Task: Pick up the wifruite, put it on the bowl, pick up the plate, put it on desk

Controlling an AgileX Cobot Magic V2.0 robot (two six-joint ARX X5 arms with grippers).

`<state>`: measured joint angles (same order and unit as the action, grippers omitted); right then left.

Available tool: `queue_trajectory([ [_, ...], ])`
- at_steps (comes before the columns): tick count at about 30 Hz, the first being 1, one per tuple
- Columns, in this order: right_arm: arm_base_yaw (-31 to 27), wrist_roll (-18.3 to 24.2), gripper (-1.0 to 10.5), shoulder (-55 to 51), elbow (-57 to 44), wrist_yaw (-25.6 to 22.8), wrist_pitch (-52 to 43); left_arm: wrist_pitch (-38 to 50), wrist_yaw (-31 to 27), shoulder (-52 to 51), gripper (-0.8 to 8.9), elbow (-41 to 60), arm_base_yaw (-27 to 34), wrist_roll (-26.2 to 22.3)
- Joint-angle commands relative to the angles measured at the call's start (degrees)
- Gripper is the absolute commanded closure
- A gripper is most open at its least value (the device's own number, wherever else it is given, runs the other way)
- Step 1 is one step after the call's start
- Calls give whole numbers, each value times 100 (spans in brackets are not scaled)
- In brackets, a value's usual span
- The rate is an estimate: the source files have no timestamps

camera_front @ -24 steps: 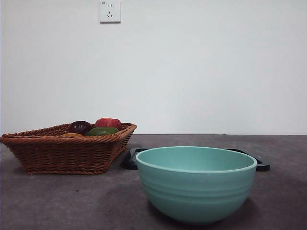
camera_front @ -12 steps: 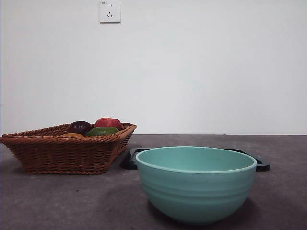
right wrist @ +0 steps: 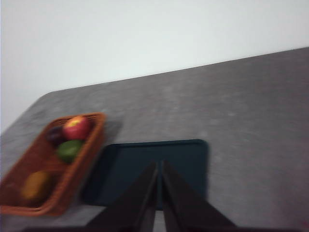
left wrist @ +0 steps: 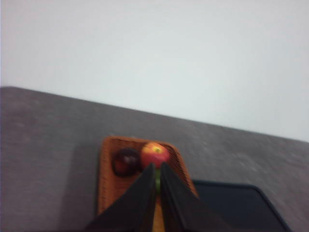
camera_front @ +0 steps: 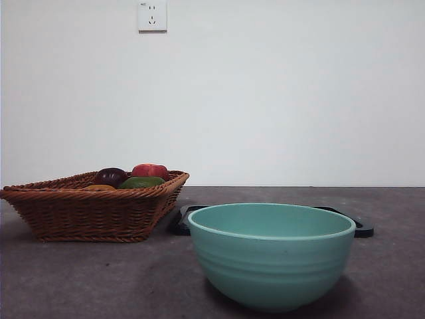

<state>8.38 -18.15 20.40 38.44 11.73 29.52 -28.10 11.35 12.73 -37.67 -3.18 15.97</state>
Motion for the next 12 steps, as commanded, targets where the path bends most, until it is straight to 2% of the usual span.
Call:
queue_trajectory([
  [1, 120, 118, 940, 170, 304, 251, -22, -162, 304, 223, 798, -275, -11, -39],
  [6, 326, 149, 940, 538, 776, 616, 164, -409, 693, 669, 798, -590, -142, -96],
  [12, 496, 555, 940, 931, 1222, 981, 1005, -564, 839, 999, 798, -894, -695, -90],
])
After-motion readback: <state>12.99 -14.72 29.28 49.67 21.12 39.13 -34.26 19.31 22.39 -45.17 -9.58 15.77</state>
